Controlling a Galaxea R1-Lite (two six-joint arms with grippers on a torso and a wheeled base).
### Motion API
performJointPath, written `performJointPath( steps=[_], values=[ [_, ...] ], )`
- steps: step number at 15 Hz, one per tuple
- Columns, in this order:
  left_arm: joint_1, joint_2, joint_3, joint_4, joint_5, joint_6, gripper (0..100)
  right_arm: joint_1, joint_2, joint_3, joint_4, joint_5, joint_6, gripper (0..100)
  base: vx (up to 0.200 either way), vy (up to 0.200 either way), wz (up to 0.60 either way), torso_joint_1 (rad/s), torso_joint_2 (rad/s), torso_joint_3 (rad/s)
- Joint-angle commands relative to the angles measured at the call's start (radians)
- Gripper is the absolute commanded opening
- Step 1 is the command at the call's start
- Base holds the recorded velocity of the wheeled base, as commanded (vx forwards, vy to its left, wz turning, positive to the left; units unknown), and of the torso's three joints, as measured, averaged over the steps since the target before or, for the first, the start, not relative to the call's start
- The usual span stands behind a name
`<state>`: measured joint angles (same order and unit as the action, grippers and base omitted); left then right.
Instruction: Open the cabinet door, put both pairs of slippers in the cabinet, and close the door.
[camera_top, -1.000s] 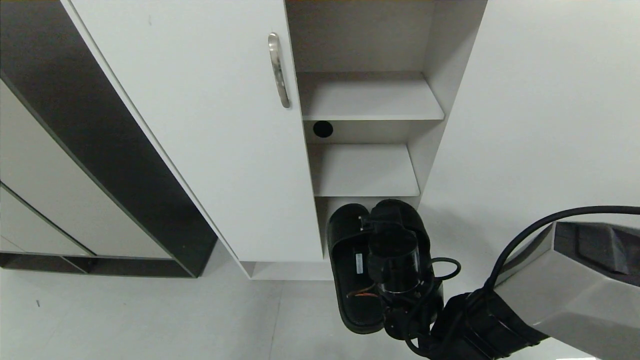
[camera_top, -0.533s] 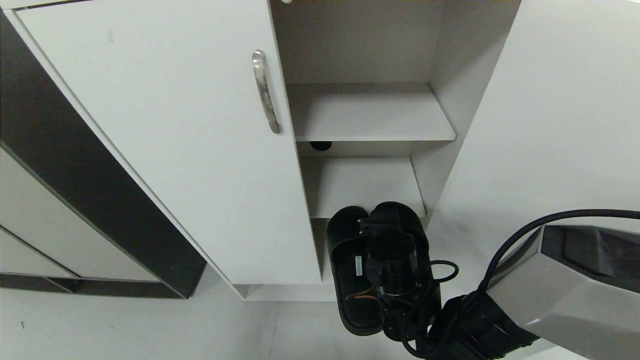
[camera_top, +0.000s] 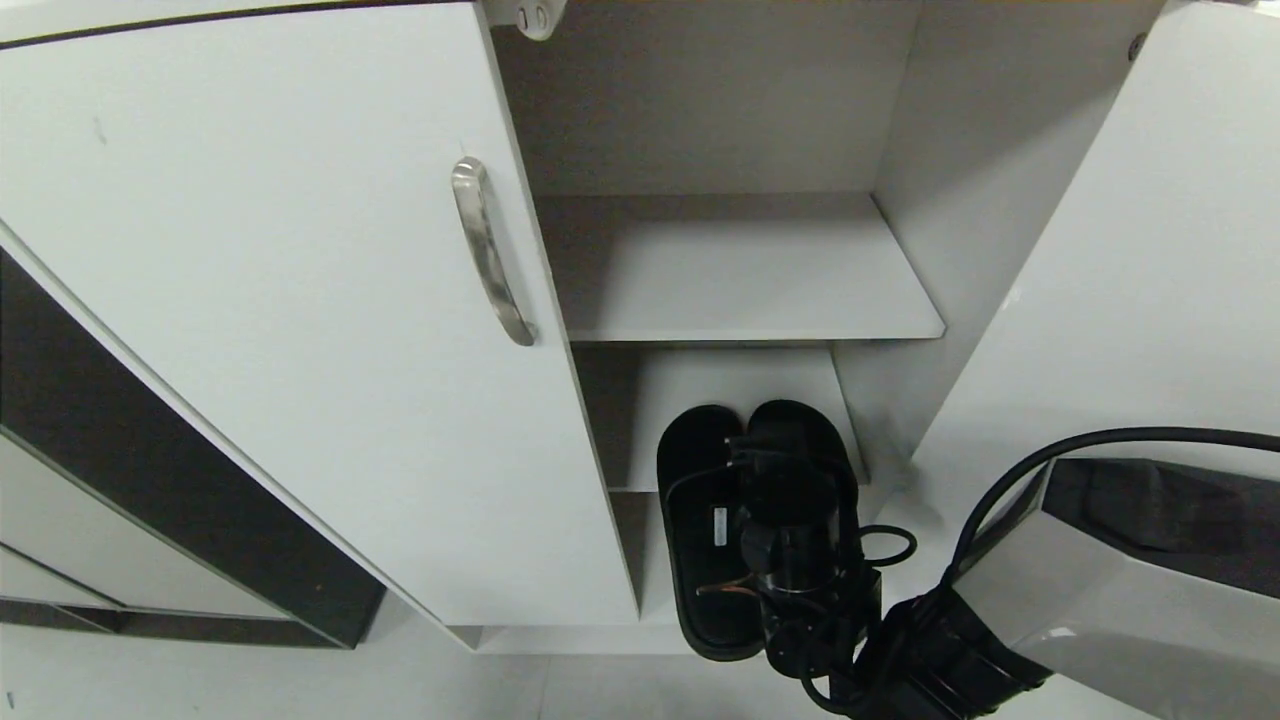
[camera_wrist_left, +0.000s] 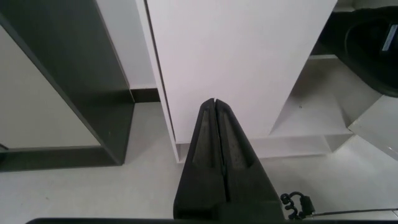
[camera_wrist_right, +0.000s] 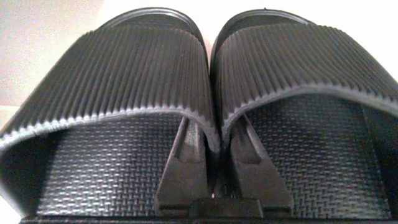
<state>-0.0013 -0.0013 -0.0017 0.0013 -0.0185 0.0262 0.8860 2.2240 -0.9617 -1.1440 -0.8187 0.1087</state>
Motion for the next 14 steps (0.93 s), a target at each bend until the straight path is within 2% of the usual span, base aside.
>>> performJointPath(
  steps=[1,6,14],
  values=[
    [0.000,0.001,0.000,0.002,0.000,0.000,0,-0.013,0.019,-0.003,-0.011,0.003,0.000,0,0.000,0.000,0.00,0.000,0.00,0.000],
    [0.000,0.001,0.000,0.000,0.000,0.000,0,-0.085,0.092,-0.123,-0.011,0.033,-0.006,0,0.000,0.000,0.00,0.000,0.00,0.000],
    [0.000,0.001,0.000,0.000,0.006,-0.012,0,-0.165,0.174,-0.502,0.270,0.072,-0.007,0,0.000,0.000,0.00,0.000,0.00,0.000]
  ],
)
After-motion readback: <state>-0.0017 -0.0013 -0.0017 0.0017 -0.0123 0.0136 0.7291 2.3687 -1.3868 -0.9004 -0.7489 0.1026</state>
